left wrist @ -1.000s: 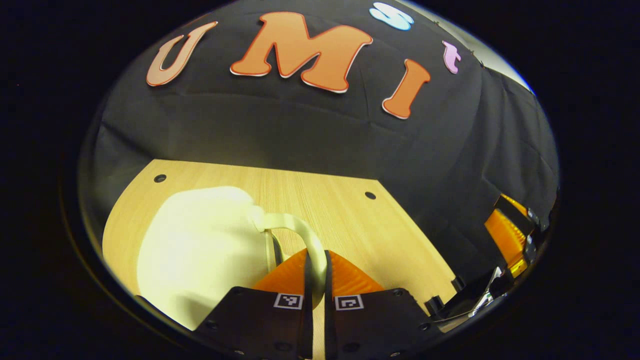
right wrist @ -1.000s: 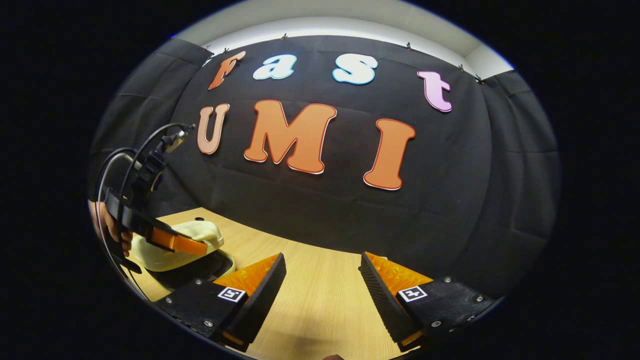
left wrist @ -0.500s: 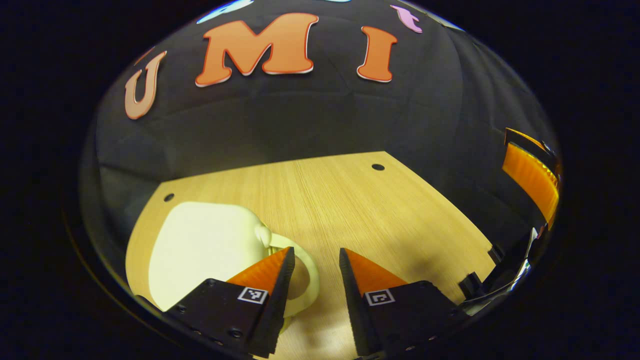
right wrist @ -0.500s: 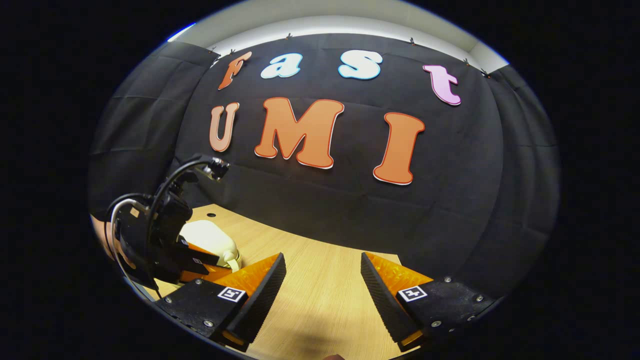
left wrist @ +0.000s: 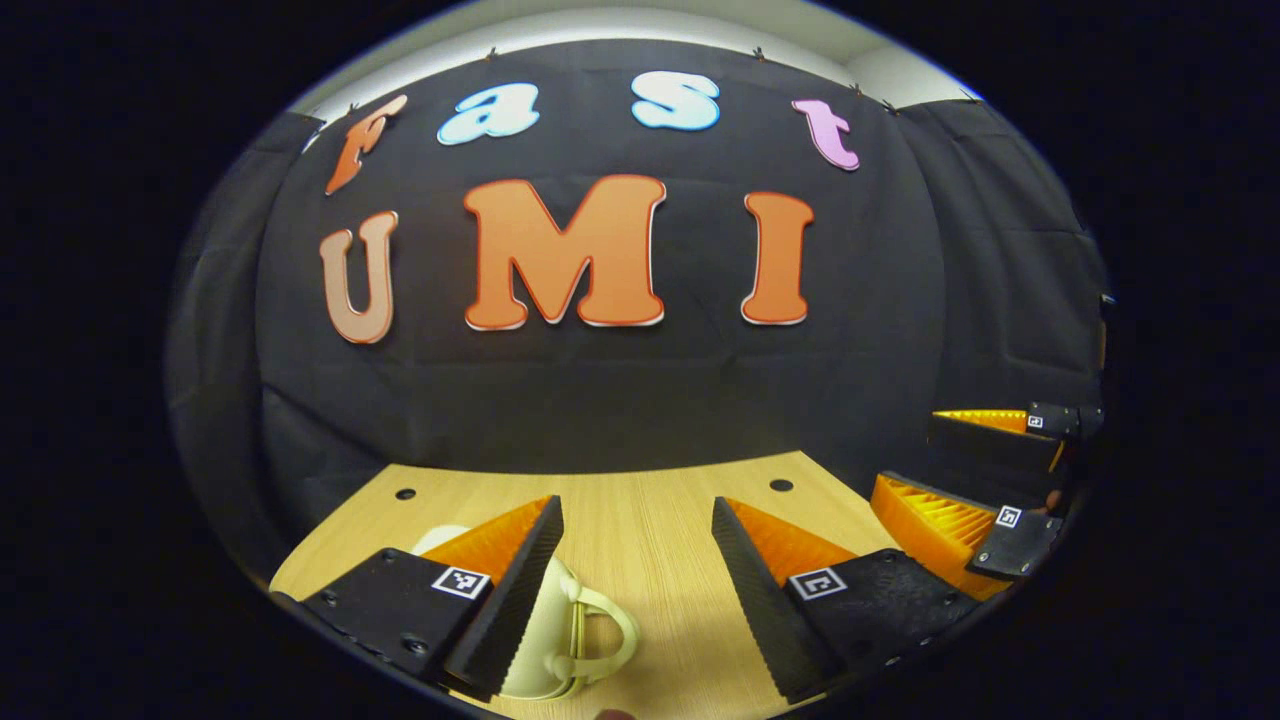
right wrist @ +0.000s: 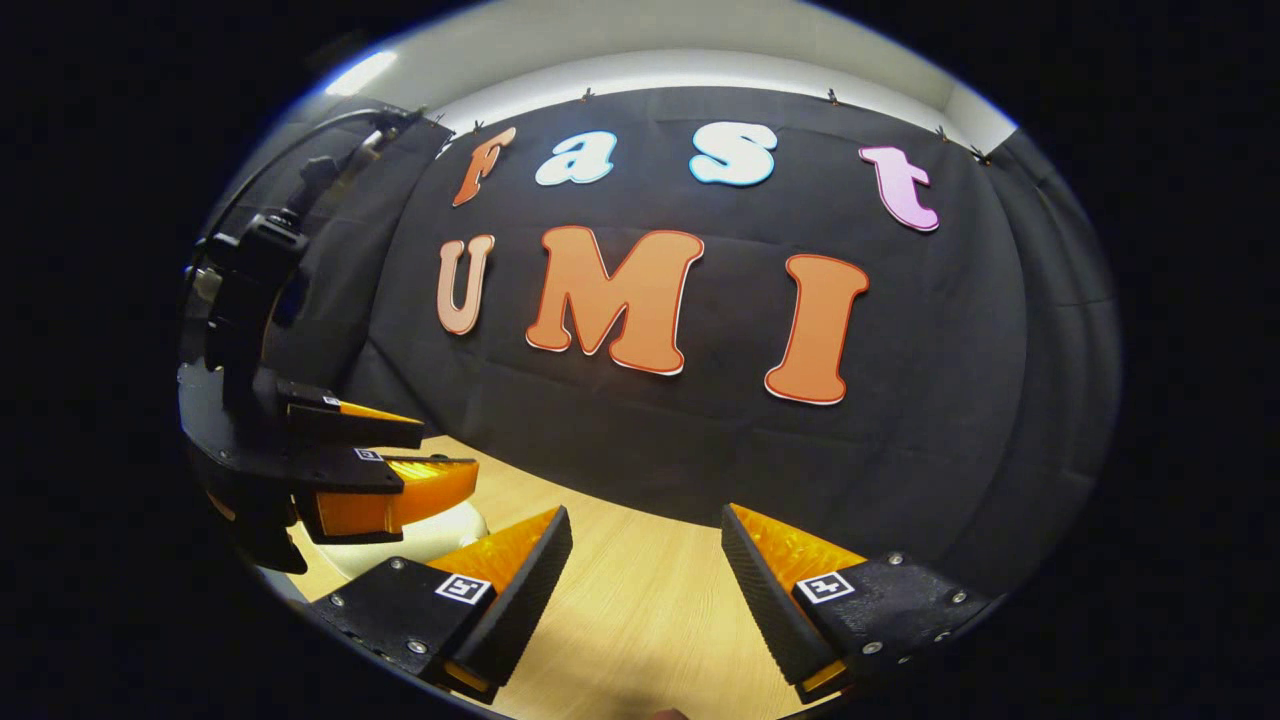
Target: First open the suitcase, pack the skin care products into it, and then close the suitcase.
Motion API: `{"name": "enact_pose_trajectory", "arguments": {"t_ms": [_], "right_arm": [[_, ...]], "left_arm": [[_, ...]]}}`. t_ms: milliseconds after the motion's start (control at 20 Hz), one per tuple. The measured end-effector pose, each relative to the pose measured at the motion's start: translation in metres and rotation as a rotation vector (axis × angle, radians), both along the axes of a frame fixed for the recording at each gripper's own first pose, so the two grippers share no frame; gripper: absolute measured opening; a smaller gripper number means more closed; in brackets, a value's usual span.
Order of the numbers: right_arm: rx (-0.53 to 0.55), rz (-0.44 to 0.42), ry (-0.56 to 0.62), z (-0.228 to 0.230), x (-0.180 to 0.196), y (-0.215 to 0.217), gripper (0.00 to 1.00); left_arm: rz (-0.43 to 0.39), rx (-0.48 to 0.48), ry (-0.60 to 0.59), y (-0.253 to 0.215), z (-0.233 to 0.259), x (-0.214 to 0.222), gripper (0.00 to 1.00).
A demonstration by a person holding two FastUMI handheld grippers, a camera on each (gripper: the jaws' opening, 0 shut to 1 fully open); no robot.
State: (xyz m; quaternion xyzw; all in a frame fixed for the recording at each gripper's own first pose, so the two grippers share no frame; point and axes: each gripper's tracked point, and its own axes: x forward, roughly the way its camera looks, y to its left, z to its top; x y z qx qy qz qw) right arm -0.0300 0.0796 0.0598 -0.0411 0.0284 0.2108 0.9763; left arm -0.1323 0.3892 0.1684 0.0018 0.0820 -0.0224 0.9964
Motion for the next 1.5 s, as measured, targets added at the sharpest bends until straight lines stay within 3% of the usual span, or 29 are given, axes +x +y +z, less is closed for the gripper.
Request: {"name": "enact_pose_trajectory", "arguments": {"t_ms": [300,450,1050,1500], "right_arm": [[-0.008,0.042,-0.054,0.012,-0.003,0.016,0.95],[-0.015,0.055,-0.056,0.012,-0.004,0.023,0.95],[-0.002,-0.053,-0.049,0.017,0.004,0.012,0.95],[0.009,-0.021,-0.012,0.003,-0.008,0.015,0.95]], "left_arm": [[0.072,0.02,-0.12,0.005,0.036,-0.015,0.94],[0.066,0.035,-0.147,0.01,0.043,-0.014,0.94],[0.03,-0.011,-0.132,0.025,0.038,0.001,0.94],[0.042,-0.001,-0.106,0.016,0.026,-0.007,0.94]]}}
